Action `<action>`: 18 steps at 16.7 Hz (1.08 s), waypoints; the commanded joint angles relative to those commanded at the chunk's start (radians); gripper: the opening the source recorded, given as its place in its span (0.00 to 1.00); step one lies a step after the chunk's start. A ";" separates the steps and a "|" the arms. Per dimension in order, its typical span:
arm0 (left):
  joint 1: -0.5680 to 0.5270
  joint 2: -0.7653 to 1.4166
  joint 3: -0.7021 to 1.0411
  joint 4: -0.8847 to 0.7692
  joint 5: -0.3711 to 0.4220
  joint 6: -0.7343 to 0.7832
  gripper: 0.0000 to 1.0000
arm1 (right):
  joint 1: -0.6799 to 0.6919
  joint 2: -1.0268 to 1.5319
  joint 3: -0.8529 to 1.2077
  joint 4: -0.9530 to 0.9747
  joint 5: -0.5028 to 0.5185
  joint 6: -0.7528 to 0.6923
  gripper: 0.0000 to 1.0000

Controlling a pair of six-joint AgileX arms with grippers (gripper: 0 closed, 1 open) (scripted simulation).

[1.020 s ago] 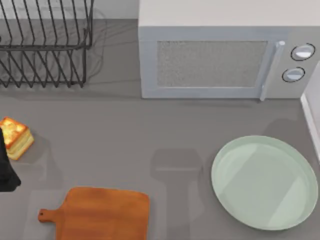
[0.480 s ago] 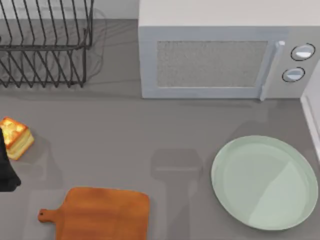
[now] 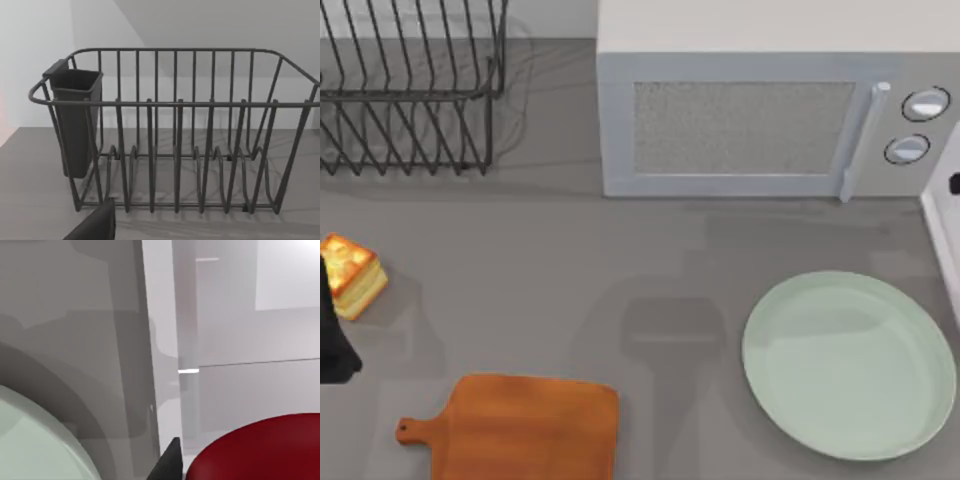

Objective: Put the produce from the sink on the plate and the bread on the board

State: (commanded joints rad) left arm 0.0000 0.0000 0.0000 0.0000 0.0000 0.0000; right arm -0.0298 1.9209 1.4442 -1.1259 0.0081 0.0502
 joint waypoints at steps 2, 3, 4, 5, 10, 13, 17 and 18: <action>0.000 0.000 0.000 0.000 0.000 0.000 1.00 | 0.083 -0.046 -0.039 -0.032 0.002 0.085 0.00; 0.000 0.000 0.000 0.000 0.000 0.000 1.00 | 0.126 -0.067 -0.056 -0.045 0.002 0.126 0.00; 0.000 0.000 0.000 0.000 0.000 0.000 1.00 | 0.170 -0.088 -0.071 -0.056 0.002 0.167 0.00; 0.000 0.000 0.000 0.000 0.000 0.000 1.00 | 0.213 -0.107 -0.084 -0.065 0.002 0.207 0.00; 0.000 0.000 0.000 0.000 0.000 0.000 1.00 | 0.412 -0.182 -0.108 -0.081 -0.004 0.370 0.00; 0.000 0.000 0.000 0.000 0.000 0.000 1.00 | 0.489 -0.206 -0.107 -0.078 -0.007 0.427 0.00; 0.000 0.000 0.000 0.000 0.000 0.000 1.00 | 0.511 -0.213 -0.105 -0.076 -0.008 0.443 0.00; 0.000 0.000 0.000 0.000 0.000 0.000 1.00 | 0.511 -0.213 -0.105 -0.076 -0.008 0.443 0.00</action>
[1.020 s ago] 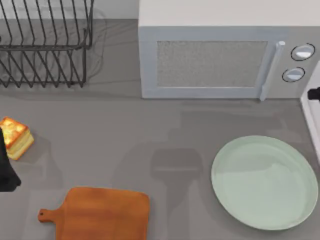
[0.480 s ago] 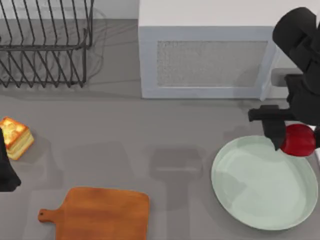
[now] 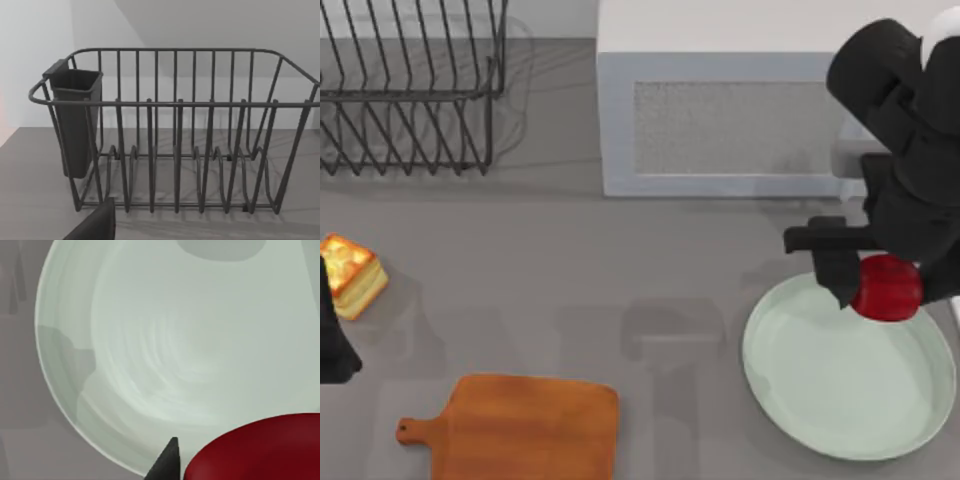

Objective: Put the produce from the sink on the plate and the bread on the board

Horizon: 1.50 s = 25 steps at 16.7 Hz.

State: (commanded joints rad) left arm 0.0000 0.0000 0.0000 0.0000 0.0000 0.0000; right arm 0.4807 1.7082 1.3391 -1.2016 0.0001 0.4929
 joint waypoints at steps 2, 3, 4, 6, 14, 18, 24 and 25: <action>0.000 0.000 0.000 0.000 0.000 0.000 1.00 | 0.000 0.000 0.000 0.000 0.000 0.000 0.00; 0.000 0.000 0.000 0.000 0.000 0.000 1.00 | 0.000 0.000 0.000 0.000 0.000 0.000 0.08; 0.000 0.000 0.000 0.000 0.000 0.000 1.00 | 0.000 0.000 0.000 0.000 0.000 0.000 0.15; 0.000 0.000 0.000 0.000 0.000 0.000 1.00 | 0.000 0.000 0.000 0.000 0.000 0.000 0.30; 0.000 0.000 0.000 0.000 0.000 0.000 1.00 | 0.000 0.000 0.000 0.000 0.000 0.000 0.90; 0.000 0.000 0.000 0.000 0.000 0.000 1.00 | 0.000 0.000 0.000 0.000 0.000 0.000 1.00; 0.000 0.000 0.000 0.000 0.000 0.000 1.00 | -0.001 0.001 0.000 0.000 0.000 0.000 1.00; 0.000 0.000 0.000 0.000 0.000 0.000 1.00 | -0.002 0.000 0.000 0.000 0.000 0.000 1.00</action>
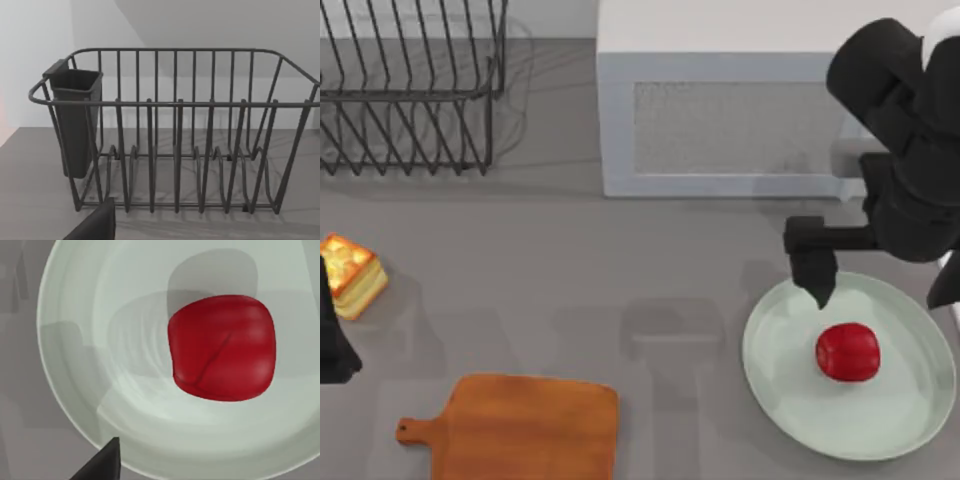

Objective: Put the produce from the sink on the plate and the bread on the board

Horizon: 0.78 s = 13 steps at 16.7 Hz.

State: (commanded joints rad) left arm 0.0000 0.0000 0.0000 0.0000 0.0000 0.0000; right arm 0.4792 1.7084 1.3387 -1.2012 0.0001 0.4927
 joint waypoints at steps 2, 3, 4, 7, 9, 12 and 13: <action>0.000 0.000 0.000 0.000 0.000 0.000 1.00 | -0.009 -0.031 -0.022 0.020 0.000 -0.009 1.00; 0.000 0.000 0.000 0.000 0.000 0.000 1.00 | -0.018 -0.063 -0.045 0.042 0.000 -0.018 1.00; 0.000 0.000 0.000 0.000 0.000 0.000 1.00 | -0.029 -0.105 -0.076 0.070 0.000 -0.030 1.00; 0.000 0.000 0.000 0.000 0.000 0.000 1.00 | -0.078 -0.289 -0.216 0.195 0.000 -0.080 1.00; 0.000 0.000 0.000 0.000 0.000 0.000 1.00 | -0.121 -0.453 -0.339 0.304 0.000 -0.124 1.00; 0.000 0.000 0.000 0.000 0.000 0.000 1.00 | -0.195 -0.739 -0.552 0.490 0.000 -0.200 1.00; 0.000 0.000 0.000 0.000 0.000 0.000 1.00 | -0.221 -0.839 -0.626 0.556 0.000 -0.228 1.00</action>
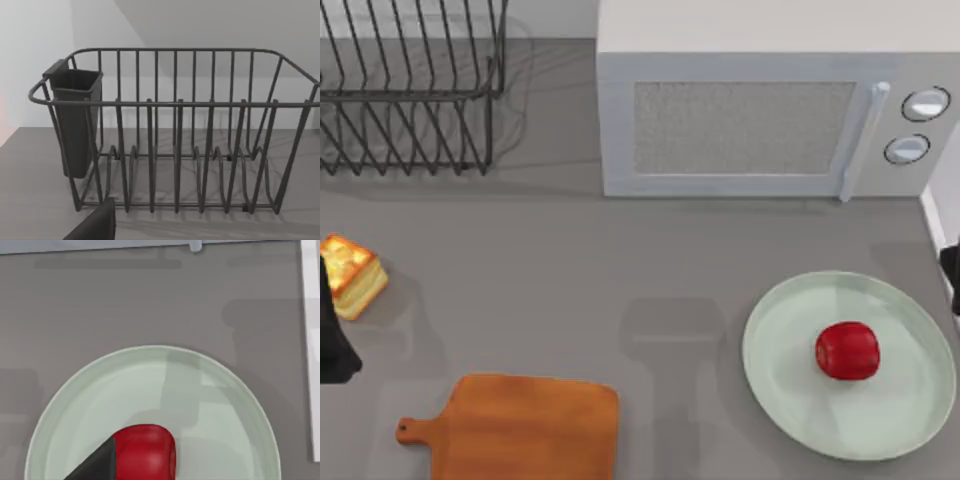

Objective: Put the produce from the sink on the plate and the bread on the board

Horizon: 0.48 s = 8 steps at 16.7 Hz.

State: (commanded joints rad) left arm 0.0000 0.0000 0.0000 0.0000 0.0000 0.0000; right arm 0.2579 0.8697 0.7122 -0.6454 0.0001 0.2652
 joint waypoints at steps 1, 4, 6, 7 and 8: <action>0.000 0.000 0.000 0.000 0.000 0.000 1.00 | -0.027 -0.100 -0.075 0.068 0.000 -0.028 1.00; 0.000 0.000 0.000 0.000 0.000 0.000 1.00 | -0.108 -0.388 -0.299 0.270 0.000 -0.111 1.00; 0.000 0.000 0.000 0.000 0.000 0.000 1.00 | -0.157 -0.561 -0.438 0.393 0.000 -0.161 1.00; 0.000 0.000 0.000 0.000 0.000 0.000 1.00 | -0.179 -0.636 -0.501 0.449 0.000 -0.184 1.00; 0.000 0.000 0.000 0.000 0.000 0.000 1.00 | -0.199 -0.701 -0.557 0.499 0.000 -0.204 1.00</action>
State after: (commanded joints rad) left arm 0.0000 0.0000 0.0000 0.0000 0.0000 0.0000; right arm 0.0591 0.1685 0.1549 -0.1465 0.0000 0.0608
